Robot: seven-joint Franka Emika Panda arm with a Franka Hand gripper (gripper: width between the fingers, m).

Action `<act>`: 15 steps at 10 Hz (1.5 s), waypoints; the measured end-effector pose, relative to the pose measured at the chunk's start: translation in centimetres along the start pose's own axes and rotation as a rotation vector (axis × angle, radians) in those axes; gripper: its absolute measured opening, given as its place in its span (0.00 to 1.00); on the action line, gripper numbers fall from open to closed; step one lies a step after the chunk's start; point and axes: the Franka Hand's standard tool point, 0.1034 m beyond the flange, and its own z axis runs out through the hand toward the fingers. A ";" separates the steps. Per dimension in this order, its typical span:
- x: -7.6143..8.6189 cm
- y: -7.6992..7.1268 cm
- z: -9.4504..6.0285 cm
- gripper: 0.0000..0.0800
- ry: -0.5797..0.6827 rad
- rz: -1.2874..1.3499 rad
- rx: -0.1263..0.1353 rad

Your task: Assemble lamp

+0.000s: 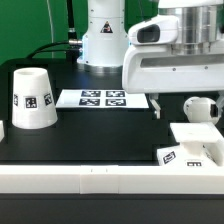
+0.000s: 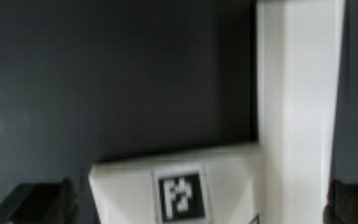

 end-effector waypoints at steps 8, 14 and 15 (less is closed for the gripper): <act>-3.6 -4.8 0.4 0.87 -0.065 -0.012 0.005; -6.2 -3.5 1.5 0.87 -0.426 -0.157 -0.051; -6.0 -3.5 1.5 0.87 -0.491 -0.153 -0.060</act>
Offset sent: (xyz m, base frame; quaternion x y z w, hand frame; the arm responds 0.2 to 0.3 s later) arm -0.0112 0.0481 -0.0021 0.0031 -0.0011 0.0357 0.9994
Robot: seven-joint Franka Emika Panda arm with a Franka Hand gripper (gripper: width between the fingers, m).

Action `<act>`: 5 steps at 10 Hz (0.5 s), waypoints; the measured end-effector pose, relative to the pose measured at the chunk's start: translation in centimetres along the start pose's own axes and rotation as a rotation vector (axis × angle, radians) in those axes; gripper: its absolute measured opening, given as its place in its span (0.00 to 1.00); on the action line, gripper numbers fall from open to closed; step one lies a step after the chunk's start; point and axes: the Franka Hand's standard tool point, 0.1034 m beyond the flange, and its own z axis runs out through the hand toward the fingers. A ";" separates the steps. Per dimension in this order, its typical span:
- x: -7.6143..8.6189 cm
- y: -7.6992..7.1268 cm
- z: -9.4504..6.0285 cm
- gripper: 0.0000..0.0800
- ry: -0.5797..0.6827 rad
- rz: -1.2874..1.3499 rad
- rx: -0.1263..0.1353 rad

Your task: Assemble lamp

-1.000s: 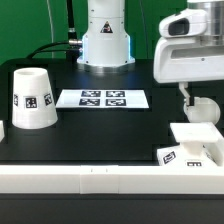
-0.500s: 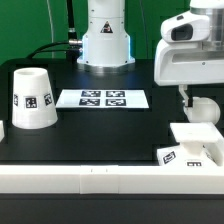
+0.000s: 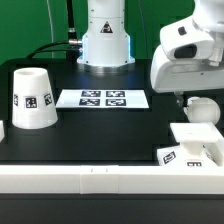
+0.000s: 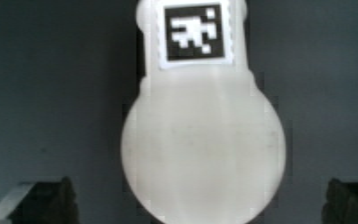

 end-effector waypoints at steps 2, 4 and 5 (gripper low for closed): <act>-0.6 0.3 0.7 0.87 -0.122 0.039 -0.013; -0.3 -0.1 1.1 0.87 -0.272 0.073 -0.028; -0.4 -0.1 1.4 0.87 -0.347 0.078 -0.034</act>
Offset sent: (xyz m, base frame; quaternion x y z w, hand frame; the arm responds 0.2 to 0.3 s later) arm 0.0038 0.0079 -0.0021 0.0089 -0.1365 0.0369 0.9899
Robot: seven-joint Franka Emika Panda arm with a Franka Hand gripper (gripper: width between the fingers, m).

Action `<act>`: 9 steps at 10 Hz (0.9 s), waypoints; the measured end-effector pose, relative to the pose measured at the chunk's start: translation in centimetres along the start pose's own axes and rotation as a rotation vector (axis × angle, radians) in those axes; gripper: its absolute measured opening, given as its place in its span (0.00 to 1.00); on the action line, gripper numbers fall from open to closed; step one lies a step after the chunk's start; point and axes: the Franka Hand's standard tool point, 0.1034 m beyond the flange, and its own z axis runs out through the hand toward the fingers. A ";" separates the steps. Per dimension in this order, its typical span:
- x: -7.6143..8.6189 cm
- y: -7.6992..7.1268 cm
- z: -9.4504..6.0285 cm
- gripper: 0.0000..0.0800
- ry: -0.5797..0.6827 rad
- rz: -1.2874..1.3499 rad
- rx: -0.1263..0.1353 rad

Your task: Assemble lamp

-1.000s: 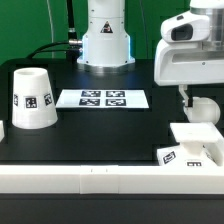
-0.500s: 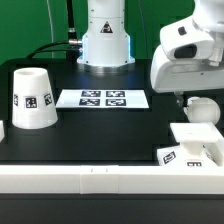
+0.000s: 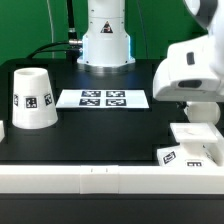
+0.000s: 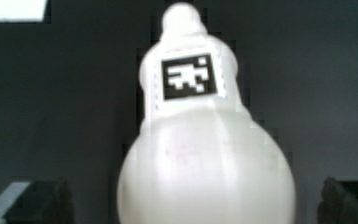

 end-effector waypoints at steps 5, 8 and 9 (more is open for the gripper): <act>1.3 0.3 2.1 0.87 -0.164 0.004 -0.019; 1.8 -0.3 2.7 0.87 -0.126 -0.003 -0.014; 1.8 -0.3 2.7 0.75 -0.127 -0.003 -0.015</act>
Offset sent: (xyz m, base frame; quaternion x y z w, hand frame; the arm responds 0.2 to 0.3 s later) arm -0.0070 -0.0001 -0.0096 0.0199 -0.1783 -0.0085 0.9837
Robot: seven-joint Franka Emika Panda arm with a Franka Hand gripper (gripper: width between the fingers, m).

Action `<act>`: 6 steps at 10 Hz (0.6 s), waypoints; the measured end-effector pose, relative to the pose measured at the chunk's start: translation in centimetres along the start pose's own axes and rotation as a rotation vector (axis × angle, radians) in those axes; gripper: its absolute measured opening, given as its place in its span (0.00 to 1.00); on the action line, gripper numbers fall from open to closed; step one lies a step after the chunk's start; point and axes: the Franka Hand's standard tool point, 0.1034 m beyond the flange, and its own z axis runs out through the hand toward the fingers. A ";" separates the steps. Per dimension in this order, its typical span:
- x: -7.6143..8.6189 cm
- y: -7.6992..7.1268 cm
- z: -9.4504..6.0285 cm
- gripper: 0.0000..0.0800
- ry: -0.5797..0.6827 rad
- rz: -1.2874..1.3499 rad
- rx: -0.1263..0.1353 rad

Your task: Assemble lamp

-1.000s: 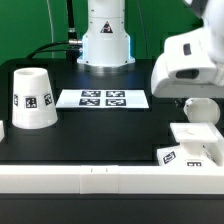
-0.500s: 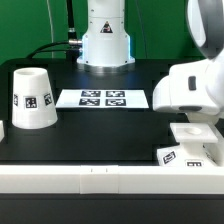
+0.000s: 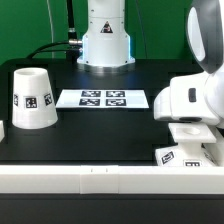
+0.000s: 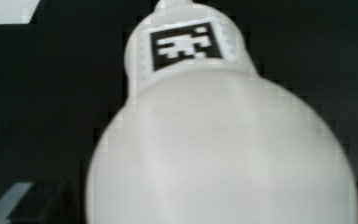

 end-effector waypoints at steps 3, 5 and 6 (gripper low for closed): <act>0.0 0.0 0.0 0.72 0.000 0.000 0.000; -0.1 0.1 -0.3 0.72 0.005 -0.009 0.001; -0.3 0.5 -1.1 0.72 0.016 -0.051 0.001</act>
Offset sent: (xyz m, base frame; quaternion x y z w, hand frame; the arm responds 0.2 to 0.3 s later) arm 0.0037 -0.0009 0.0053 -0.0022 0.0013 -0.0047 1.0000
